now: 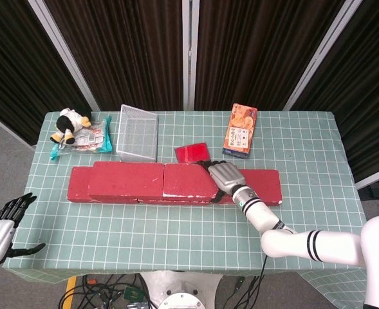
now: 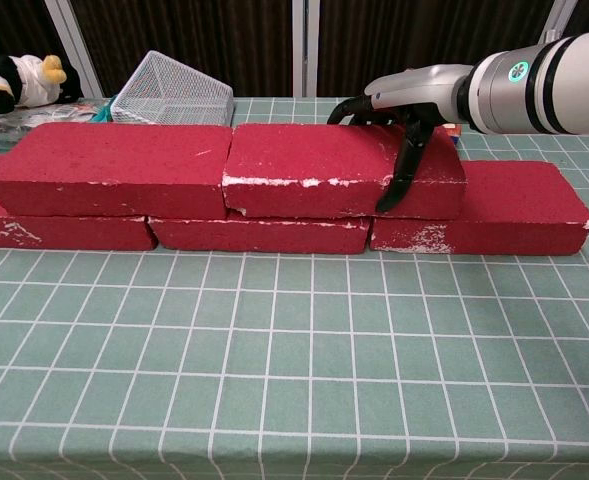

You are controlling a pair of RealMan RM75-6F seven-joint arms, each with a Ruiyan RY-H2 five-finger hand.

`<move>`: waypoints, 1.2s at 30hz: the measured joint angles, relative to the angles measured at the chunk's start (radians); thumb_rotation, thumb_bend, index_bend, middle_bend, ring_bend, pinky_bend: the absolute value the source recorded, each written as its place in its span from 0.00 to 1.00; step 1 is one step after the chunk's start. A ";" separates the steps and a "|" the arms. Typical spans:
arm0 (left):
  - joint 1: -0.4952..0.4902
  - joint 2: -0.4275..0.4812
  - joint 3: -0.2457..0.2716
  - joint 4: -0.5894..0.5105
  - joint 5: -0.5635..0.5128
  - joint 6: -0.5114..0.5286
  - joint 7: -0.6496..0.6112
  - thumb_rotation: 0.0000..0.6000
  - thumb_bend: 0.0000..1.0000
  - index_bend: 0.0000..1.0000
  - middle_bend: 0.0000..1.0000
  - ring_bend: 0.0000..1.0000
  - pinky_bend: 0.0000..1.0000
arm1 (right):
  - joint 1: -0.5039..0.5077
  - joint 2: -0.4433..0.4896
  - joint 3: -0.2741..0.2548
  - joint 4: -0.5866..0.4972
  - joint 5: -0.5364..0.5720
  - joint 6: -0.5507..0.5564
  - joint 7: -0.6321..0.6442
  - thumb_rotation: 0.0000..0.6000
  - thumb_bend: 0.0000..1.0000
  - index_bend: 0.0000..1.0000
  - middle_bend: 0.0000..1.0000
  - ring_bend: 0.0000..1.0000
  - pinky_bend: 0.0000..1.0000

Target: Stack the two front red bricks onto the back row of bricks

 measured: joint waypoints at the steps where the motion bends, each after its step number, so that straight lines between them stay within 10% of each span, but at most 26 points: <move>1: 0.000 0.000 0.000 -0.001 -0.001 0.000 0.000 1.00 0.04 0.03 0.00 0.00 0.00 | 0.001 -0.001 0.000 0.001 0.002 0.000 0.000 1.00 0.06 0.07 0.21 0.16 0.19; 24: 0.002 0.002 0.004 0.002 -0.004 -0.009 -0.010 1.00 0.04 0.04 0.00 0.00 0.00 | 0.026 -0.013 -0.011 0.005 0.039 -0.002 -0.015 1.00 0.06 0.05 0.18 0.14 0.16; 36: 0.003 0.003 0.004 0.002 -0.004 -0.009 -0.012 1.00 0.04 0.03 0.00 0.00 0.00 | 0.026 -0.008 -0.012 0.002 0.021 -0.011 0.001 1.00 0.00 0.00 0.00 0.00 0.00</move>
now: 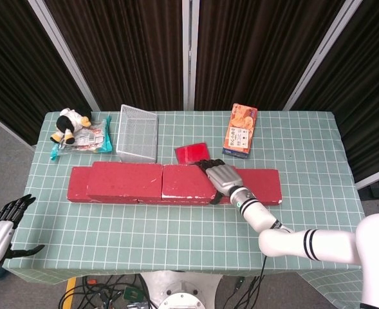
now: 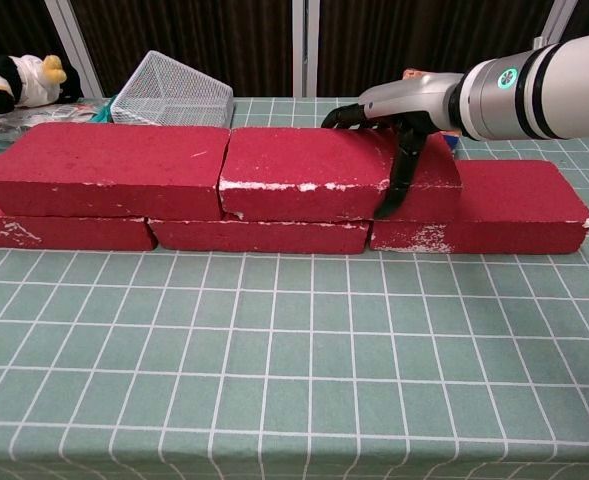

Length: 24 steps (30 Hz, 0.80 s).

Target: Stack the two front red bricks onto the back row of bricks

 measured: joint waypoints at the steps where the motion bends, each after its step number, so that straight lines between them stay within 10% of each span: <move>1: 0.000 0.000 0.000 0.000 0.000 0.000 0.000 1.00 0.04 0.03 0.00 0.00 0.00 | -0.002 0.000 0.001 0.000 -0.006 0.002 0.003 1.00 0.00 0.00 0.00 0.00 0.00; 24: -0.002 0.003 0.002 -0.002 0.009 0.001 -0.009 1.00 0.04 0.03 0.00 0.00 0.00 | -0.015 0.004 0.000 0.011 -0.058 -0.007 0.025 1.00 0.00 0.00 0.00 0.00 0.00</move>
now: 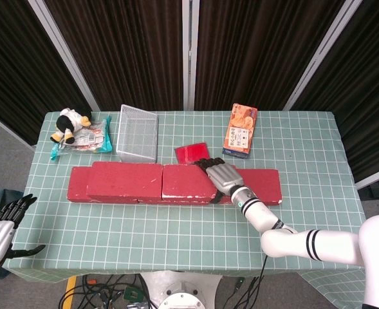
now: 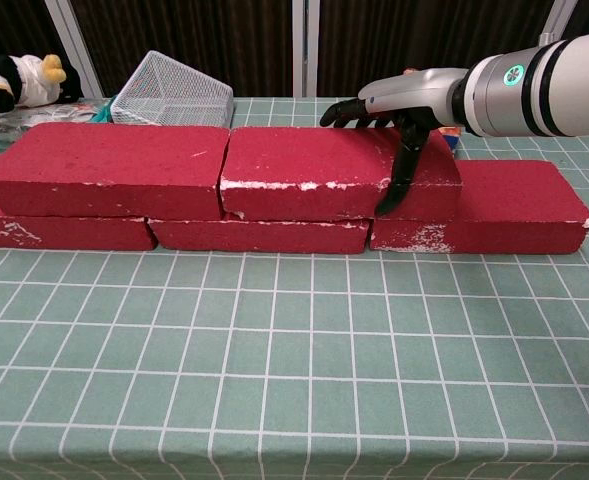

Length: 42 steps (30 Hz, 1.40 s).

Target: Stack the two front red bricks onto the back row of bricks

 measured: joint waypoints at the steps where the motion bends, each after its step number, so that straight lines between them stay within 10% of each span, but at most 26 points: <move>1: 0.000 0.000 0.000 0.000 0.000 0.000 0.000 1.00 0.04 0.04 0.00 0.00 0.00 | 0.001 -0.001 0.000 0.002 0.000 0.000 0.000 1.00 0.00 0.00 0.00 0.00 0.00; 23: 0.003 0.003 -0.017 -0.010 -0.003 0.029 0.027 1.00 0.04 0.04 0.00 0.00 0.00 | -0.080 0.145 -0.009 -0.185 -0.130 0.095 0.032 1.00 0.00 0.00 0.00 0.00 0.00; 33: 0.004 -0.006 -0.036 -0.038 0.016 0.067 0.155 1.00 0.04 0.04 0.00 0.00 0.00 | -0.442 0.384 -0.159 -0.354 -0.588 0.478 0.083 1.00 0.00 0.00 0.00 0.00 0.00; 42: 0.005 -0.014 -0.026 -0.056 0.035 0.064 0.241 1.00 0.04 0.04 0.00 0.00 0.00 | -0.818 0.409 -0.297 -0.215 -0.853 0.810 0.242 1.00 0.00 0.00 0.00 0.00 0.00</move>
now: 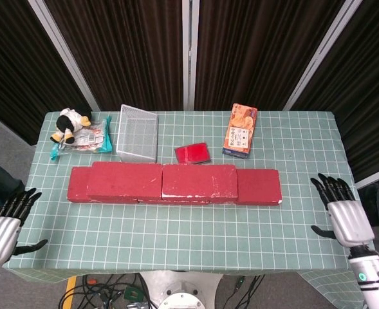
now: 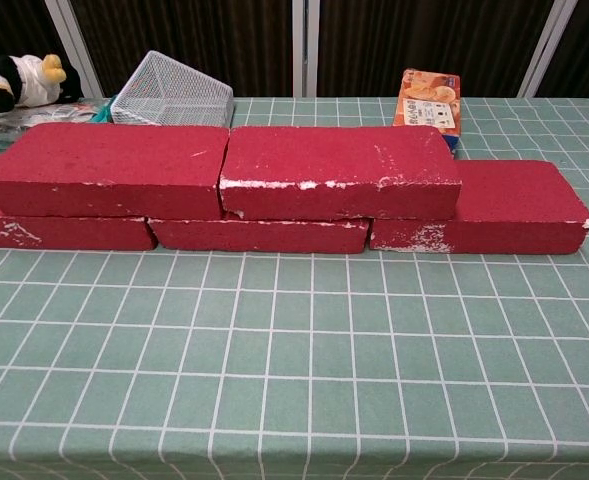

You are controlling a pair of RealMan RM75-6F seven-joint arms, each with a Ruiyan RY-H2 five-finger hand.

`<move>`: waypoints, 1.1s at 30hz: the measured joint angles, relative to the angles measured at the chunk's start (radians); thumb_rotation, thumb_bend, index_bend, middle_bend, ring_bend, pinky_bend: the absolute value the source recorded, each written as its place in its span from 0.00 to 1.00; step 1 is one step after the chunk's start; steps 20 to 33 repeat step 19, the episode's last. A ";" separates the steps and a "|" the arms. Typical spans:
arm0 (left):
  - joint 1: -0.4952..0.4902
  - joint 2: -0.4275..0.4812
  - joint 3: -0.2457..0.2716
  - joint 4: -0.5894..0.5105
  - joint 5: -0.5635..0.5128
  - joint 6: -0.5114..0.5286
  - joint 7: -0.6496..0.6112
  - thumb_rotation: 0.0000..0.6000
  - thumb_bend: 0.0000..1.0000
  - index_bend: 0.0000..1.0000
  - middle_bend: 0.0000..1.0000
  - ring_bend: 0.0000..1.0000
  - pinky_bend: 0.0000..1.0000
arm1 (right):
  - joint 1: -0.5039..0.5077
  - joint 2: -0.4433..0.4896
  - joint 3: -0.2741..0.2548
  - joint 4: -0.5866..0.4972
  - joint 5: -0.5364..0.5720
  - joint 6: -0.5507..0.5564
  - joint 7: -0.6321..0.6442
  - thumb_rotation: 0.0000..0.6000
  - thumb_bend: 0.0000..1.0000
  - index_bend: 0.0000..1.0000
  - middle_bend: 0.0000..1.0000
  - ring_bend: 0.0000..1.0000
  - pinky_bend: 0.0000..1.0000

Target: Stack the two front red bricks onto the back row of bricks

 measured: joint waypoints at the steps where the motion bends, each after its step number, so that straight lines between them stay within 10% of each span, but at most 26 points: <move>1: 0.001 -0.001 0.002 -0.002 0.002 0.001 0.006 1.00 0.04 0.04 0.00 0.00 0.00 | -0.026 -0.007 -0.006 0.025 -0.018 0.020 0.017 1.00 0.00 0.00 0.00 0.00 0.00; 33: 0.050 -0.080 -0.035 0.000 -0.055 0.078 0.261 1.00 0.04 0.04 0.00 0.00 0.00 | -0.204 -0.106 0.040 0.233 -0.120 0.041 0.150 1.00 0.00 0.00 0.00 0.00 0.00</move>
